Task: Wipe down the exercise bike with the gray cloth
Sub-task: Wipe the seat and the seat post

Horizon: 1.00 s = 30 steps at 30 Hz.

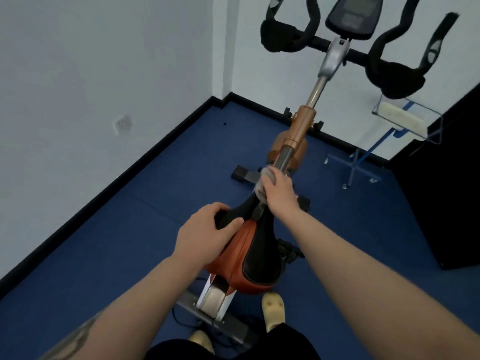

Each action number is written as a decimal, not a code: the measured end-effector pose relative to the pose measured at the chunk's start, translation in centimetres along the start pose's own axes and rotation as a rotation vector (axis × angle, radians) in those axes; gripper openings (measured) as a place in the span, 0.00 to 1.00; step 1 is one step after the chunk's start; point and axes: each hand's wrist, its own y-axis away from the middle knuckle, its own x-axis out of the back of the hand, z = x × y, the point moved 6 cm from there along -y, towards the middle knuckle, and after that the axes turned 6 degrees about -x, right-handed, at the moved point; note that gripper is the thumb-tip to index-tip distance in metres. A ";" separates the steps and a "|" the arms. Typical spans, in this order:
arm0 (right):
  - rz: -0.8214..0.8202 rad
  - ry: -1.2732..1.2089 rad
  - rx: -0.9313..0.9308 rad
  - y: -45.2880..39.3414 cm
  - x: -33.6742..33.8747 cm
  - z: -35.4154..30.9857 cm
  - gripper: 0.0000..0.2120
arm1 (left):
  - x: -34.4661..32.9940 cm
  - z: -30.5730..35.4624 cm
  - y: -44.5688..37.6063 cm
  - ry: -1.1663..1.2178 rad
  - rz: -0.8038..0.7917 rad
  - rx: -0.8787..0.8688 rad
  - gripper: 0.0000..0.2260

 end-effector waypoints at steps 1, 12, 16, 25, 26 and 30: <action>0.030 0.035 -0.031 2.0 -0.6 0.9 0.23 | 0.0 -0.1 0.0 0.013 0.011 -0.002 0.15; 0.027 0.192 -0.224 10.1 -1.4 2.6 0.29 | -0.1 -0.1 0.0 0.047 0.045 0.000 0.12; 0.124 0.414 0.023 15.9 -2.7 2.4 0.37 | 0.0 -0.3 0.1 0.085 0.074 -0.006 0.11; 0.086 0.357 -0.177 11.5 -2.1 1.3 0.35 | 0.3 -0.4 0.6 0.185 0.161 0.050 0.07; 0.116 0.420 -0.116 12.9 -2.5 1.3 0.35 | 0.3 -0.4 0.6 0.179 0.159 0.052 0.07; 0.197 0.575 0.015 14.8 -3.5 1.7 0.35 | 0.4 -0.4 0.2 0.155 0.187 0.037 0.10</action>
